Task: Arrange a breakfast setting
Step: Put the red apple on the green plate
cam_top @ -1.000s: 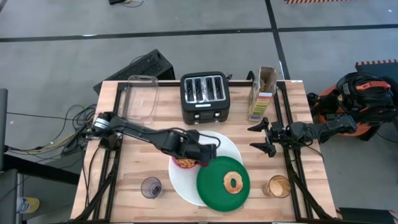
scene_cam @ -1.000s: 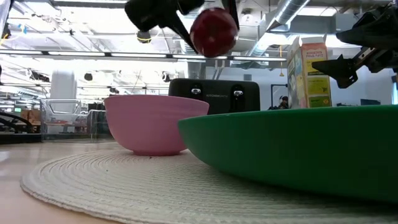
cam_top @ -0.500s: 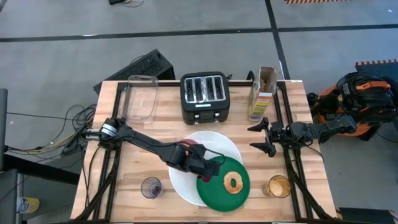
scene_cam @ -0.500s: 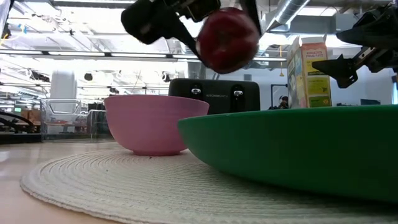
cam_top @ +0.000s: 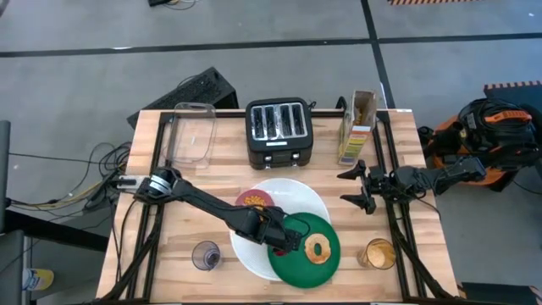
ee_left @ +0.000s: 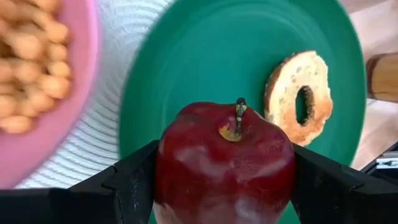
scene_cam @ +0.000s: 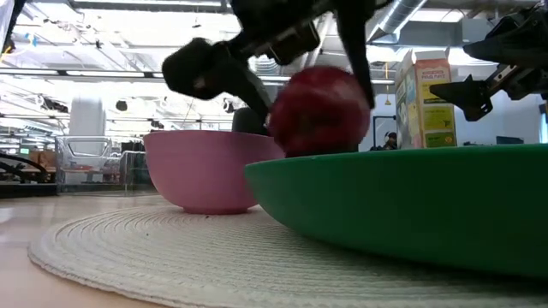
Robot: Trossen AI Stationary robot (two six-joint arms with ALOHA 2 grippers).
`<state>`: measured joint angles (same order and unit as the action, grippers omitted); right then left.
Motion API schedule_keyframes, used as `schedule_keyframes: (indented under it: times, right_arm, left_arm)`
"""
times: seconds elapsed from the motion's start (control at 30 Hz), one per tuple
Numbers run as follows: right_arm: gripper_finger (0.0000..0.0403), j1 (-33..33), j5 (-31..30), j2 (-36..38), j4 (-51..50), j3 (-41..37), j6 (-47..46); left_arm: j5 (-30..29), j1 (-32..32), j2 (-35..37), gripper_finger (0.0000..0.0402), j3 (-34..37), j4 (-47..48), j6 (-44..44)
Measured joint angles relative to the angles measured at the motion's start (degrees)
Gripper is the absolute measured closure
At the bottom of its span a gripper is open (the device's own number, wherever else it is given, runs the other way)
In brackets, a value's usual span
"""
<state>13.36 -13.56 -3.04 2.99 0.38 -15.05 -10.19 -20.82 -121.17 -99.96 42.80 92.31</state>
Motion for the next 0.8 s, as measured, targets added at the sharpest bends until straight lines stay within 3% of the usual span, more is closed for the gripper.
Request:
schedule_keyframes:
  times: [0.6, 0.8]
  right_arm:
    - [0.0005, -0.01, 0.07, 0.01, -0.1, 0.0, -0.01]
    - [0.0005, 0.0, 0.07, 0.01, -0.07, 0.01, 0.0]
  left_arm:
    - [2.34, -0.13, -2.36, 0.0121, -0.02, 0.27, -0.17]
    - [0.75, 0.15, -2.36, 0.0097, -0.02, 0.23, 0.34]
